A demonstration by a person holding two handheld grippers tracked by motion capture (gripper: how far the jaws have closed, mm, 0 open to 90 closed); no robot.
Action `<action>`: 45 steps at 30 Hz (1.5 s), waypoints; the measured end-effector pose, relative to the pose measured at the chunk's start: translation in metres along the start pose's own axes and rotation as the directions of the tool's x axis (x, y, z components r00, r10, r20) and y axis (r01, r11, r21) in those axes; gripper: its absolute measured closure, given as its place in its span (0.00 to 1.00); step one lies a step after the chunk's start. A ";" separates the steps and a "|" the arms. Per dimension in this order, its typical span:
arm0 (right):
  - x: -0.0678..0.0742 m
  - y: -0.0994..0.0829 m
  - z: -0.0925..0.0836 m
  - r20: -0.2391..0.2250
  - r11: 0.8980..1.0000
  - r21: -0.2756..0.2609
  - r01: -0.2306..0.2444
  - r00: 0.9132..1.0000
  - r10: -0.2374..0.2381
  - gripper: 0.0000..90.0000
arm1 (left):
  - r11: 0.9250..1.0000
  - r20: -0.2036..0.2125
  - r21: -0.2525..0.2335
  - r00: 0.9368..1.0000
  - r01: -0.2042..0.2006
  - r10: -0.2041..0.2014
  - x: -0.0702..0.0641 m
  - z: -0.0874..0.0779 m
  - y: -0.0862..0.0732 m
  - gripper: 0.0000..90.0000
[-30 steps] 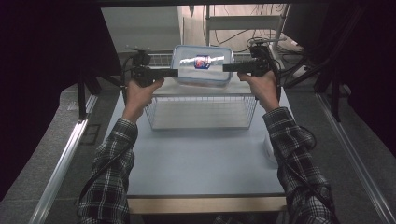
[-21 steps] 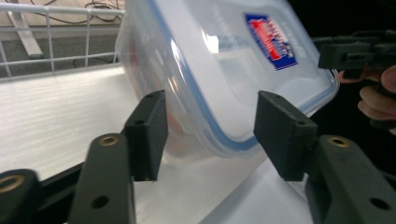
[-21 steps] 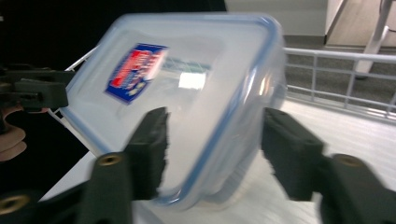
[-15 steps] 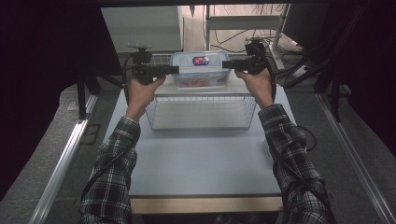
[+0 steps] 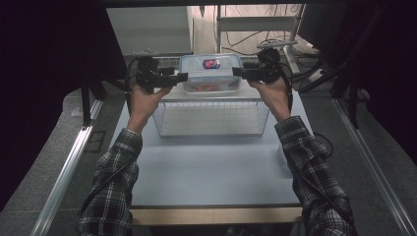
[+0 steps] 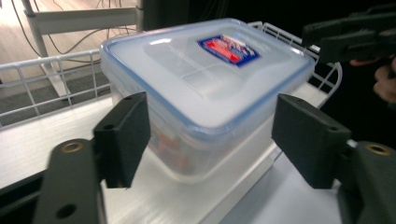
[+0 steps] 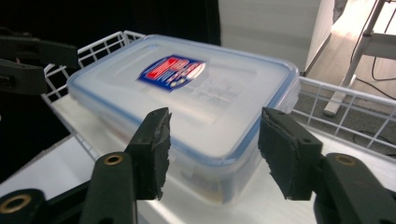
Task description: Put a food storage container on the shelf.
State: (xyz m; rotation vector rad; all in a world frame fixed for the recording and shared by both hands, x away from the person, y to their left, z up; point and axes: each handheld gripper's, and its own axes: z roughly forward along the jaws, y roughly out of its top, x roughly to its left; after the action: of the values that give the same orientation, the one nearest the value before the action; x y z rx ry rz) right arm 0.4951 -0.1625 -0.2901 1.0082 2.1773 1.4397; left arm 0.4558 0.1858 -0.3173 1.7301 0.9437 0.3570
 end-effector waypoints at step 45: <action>0.045 -0.118 -0.050 -0.097 0.986 0.017 0.163 0.982 -0.161 0.06 | 0.988 0.022 0.090 0.992 -0.128 0.126 -0.072 -0.030 -0.141 0.13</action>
State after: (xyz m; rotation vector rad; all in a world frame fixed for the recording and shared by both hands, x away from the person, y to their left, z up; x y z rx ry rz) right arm 0.3893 -0.1909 -0.3703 0.7642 2.2919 1.4151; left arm 0.3321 0.1673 -0.4183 1.8795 0.8514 0.3876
